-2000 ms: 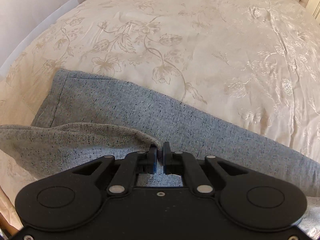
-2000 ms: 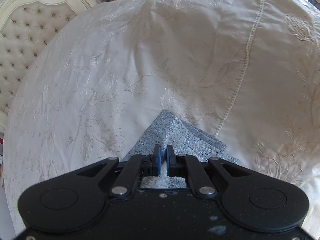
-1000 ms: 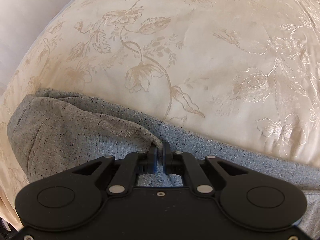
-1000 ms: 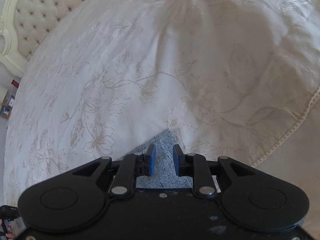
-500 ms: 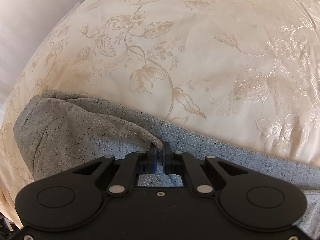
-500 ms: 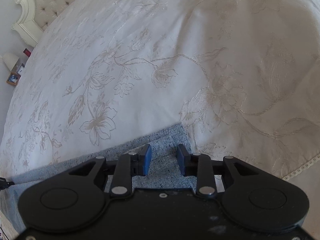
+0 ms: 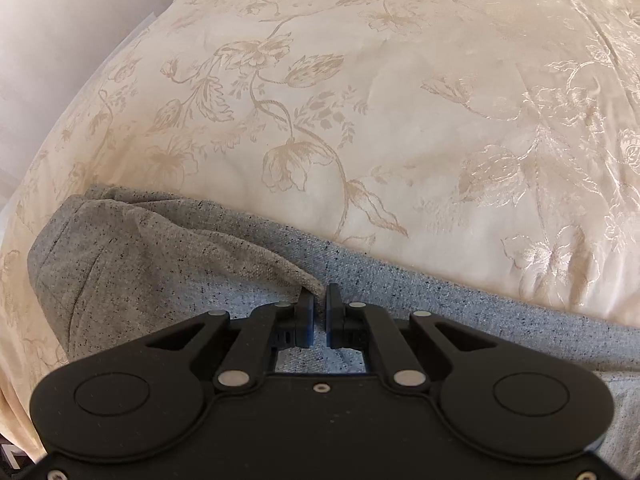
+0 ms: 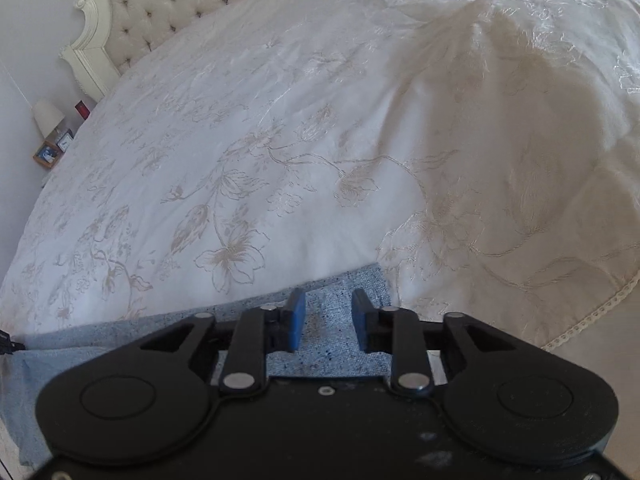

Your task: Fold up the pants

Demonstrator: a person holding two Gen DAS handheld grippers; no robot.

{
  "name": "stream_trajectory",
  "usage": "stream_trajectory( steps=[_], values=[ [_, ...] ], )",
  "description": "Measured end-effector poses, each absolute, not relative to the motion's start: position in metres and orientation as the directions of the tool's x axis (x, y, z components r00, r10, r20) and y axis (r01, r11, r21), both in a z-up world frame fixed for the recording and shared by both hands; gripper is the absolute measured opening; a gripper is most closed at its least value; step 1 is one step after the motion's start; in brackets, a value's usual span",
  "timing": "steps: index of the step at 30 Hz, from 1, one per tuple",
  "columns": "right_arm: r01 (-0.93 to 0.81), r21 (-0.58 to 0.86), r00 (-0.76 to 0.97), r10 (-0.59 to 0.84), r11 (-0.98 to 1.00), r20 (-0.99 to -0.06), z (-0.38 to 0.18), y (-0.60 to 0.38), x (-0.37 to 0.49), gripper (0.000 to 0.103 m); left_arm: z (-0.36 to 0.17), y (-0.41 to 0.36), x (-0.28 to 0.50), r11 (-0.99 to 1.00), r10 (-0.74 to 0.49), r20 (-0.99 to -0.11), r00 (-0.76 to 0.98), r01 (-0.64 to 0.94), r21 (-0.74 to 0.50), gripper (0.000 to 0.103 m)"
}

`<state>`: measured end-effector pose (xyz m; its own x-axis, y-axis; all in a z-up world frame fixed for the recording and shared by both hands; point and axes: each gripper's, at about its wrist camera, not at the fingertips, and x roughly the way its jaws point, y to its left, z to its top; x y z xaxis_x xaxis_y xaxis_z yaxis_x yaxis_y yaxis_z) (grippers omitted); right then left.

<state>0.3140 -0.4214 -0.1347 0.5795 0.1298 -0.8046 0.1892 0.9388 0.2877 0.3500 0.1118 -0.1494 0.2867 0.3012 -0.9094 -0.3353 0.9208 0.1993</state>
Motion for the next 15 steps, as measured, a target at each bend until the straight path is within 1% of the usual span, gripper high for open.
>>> stream_trajectory(
  steps=[4,7,9,11,13,14,15],
  values=[
    [0.19,0.274,0.503,0.146,0.943,-0.852,-0.153,-0.42,0.333,0.033,-0.15,0.111,0.348,0.921,0.303,-0.907,0.291,-0.335,0.2,0.007],
    [0.132,0.179,0.454,0.101,0.975,-0.885,-0.167,-0.404,0.343,0.033,-0.151,0.11,0.345,0.918,0.313,-0.903,0.295,-0.34,0.207,0.007],
    [0.096,0.112,0.455,0.057,0.989,-0.889,-0.171,-0.395,0.345,0.034,-0.151,0.109,0.345,0.916,0.319,-0.901,0.295,-0.341,0.213,0.007],
    [0.08,0.081,0.459,0.035,0.994,-0.888,-0.172,-0.39,0.346,0.035,-0.151,0.109,0.345,0.914,0.323,-0.899,0.297,-0.343,0.216,0.007],
    [0.072,0.084,0.463,0.041,0.994,-0.885,-0.173,-0.389,0.346,0.037,-0.15,0.109,0.345,0.912,0.325,-0.898,0.297,-0.348,0.215,0.007],
    [0.072,0.108,0.475,0.061,0.992,-0.878,-0.172,-0.391,0.345,0.037,-0.149,0.109,0.345,0.912,0.325,-0.898,0.298,-0.351,0.214,0.007],
    [0.075,0.144,0.496,0.088,0.987,-0.864,-0.17,-0.395,0.341,0.027,-0.149,0.109,0.344,0.911,0.325,-0.897,0.299,-0.354,0.212,0.007]
  ],
)
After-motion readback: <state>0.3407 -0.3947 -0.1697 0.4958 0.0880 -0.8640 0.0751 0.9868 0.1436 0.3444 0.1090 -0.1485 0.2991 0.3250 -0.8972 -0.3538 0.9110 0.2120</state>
